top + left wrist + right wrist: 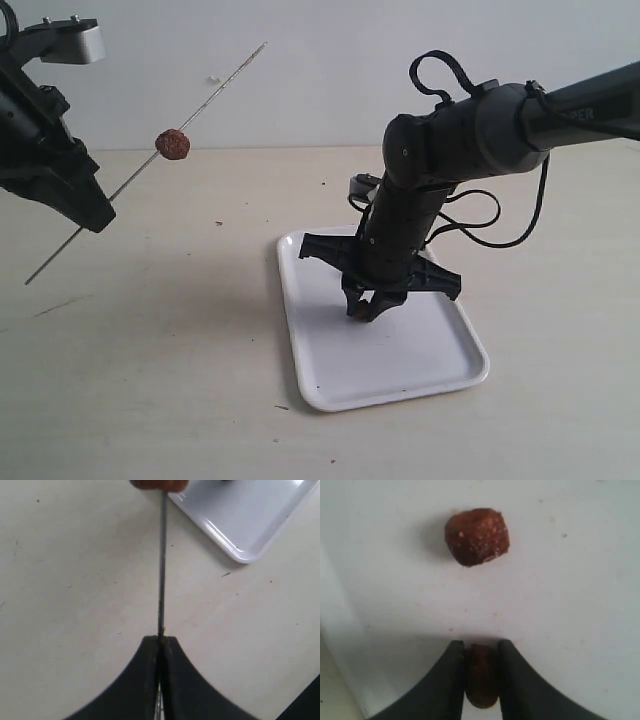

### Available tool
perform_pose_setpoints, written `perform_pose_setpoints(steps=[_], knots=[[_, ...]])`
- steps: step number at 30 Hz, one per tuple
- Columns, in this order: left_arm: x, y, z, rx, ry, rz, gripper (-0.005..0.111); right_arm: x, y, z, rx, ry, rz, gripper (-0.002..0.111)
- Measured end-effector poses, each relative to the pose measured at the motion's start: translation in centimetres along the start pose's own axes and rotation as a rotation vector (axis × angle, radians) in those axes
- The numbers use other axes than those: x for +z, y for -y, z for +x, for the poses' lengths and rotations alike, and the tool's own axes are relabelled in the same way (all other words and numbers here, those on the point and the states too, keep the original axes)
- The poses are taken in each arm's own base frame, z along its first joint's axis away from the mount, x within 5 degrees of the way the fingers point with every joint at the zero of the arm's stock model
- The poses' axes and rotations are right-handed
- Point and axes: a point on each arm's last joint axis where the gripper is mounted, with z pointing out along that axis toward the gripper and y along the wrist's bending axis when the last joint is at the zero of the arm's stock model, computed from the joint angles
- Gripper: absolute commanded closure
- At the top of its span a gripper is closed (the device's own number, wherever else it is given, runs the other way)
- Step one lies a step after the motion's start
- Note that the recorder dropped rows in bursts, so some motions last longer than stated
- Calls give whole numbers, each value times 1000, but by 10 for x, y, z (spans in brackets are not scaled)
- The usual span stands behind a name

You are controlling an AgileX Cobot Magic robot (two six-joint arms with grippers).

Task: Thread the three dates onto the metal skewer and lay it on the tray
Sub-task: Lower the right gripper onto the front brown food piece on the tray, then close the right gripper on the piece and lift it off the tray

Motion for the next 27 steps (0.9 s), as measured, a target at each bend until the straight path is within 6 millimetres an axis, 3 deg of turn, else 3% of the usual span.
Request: perform_pose_setpoints(steps=[5,9,16,24,27], knots=[[0,0,0,2,2,-1,107,-6,1,2,-17,-18,16,86],[0,0,0,4,2,-1,107,-21,0,4,-84,-19,14,86],[0,-7,3,37,-40,-73,107,-70,3,10,-363,18,47,86],[0,-8,4,46,-48,-86,107,-135,31,20,-700,8,328,86],[0,-8,4,140,-55,-81,107,-154,36,21,-797,48,378,86]])
